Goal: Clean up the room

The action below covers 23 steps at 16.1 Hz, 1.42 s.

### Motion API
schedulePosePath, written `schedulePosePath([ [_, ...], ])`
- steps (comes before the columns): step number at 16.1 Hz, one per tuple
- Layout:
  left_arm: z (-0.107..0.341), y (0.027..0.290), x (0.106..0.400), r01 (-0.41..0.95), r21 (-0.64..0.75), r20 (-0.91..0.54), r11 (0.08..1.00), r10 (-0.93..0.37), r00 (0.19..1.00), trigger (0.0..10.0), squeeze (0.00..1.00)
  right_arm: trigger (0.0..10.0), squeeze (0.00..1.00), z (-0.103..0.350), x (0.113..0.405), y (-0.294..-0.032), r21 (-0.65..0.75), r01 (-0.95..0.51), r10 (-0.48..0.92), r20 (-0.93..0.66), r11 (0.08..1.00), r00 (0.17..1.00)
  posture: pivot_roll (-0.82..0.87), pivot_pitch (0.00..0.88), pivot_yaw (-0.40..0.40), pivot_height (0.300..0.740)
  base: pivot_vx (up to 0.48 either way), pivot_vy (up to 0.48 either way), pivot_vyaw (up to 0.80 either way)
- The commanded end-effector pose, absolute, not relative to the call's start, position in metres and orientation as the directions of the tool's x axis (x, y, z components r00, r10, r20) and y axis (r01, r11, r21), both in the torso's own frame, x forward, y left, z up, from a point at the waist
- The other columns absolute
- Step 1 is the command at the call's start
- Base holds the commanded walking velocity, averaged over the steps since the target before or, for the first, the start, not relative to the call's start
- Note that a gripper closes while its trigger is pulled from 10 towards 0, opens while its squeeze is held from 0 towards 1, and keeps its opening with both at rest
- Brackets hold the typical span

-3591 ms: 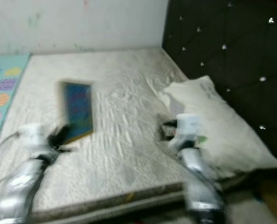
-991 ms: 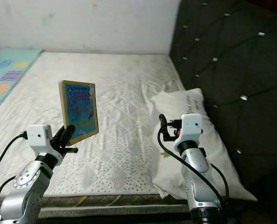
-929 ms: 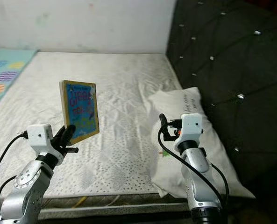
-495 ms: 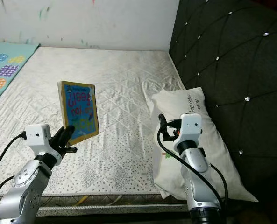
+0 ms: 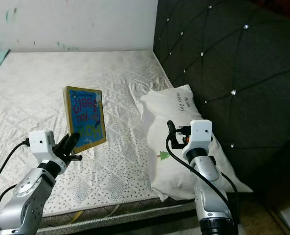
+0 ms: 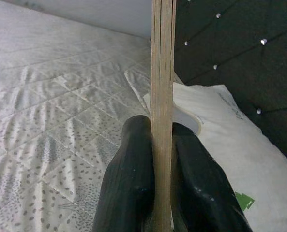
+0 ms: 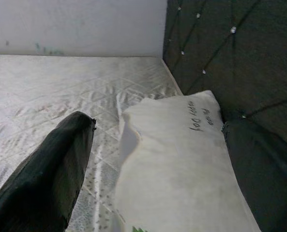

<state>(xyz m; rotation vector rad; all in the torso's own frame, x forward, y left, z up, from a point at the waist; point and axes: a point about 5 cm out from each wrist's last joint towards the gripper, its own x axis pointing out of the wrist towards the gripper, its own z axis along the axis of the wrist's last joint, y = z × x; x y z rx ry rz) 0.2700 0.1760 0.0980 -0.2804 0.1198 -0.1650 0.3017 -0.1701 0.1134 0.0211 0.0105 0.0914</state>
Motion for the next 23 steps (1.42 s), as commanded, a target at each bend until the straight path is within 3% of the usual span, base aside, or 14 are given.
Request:
schedulePosePath([
  [1,0.108,0.177,0.272,0.156,-0.289,-0.056,0.944,-0.18,0.982,10.0,0.0,10.0,0.0,0.117,0.301,-0.17,0.018,-0.099,0.099,-0.003,0.995,0.995,-0.1,0.0,-0.04,0.74,0.0,0.0,0.0],
  [17,0.107,0.184,0.256,0.093,-0.316,-0.087,0.944,-0.126,0.988,10.0,0.0,10.0,0.0,0.108,0.284,-0.164,-0.003,-0.161,0.16,-0.05,0.987,0.986,-0.09,0.0,-0.054,0.727,0.0,0.0,0.0],
  [23,0.106,0.189,0.247,0.054,-0.318,-0.1,0.946,-0.09,0.991,10.0,0.0,10.0,0.0,0.107,0.277,-0.162,-0.002,-0.191,0.191,-0.072,0.982,0.979,-0.09,0.044,-0.067,0.713,0.0,0.0,0.0],
])
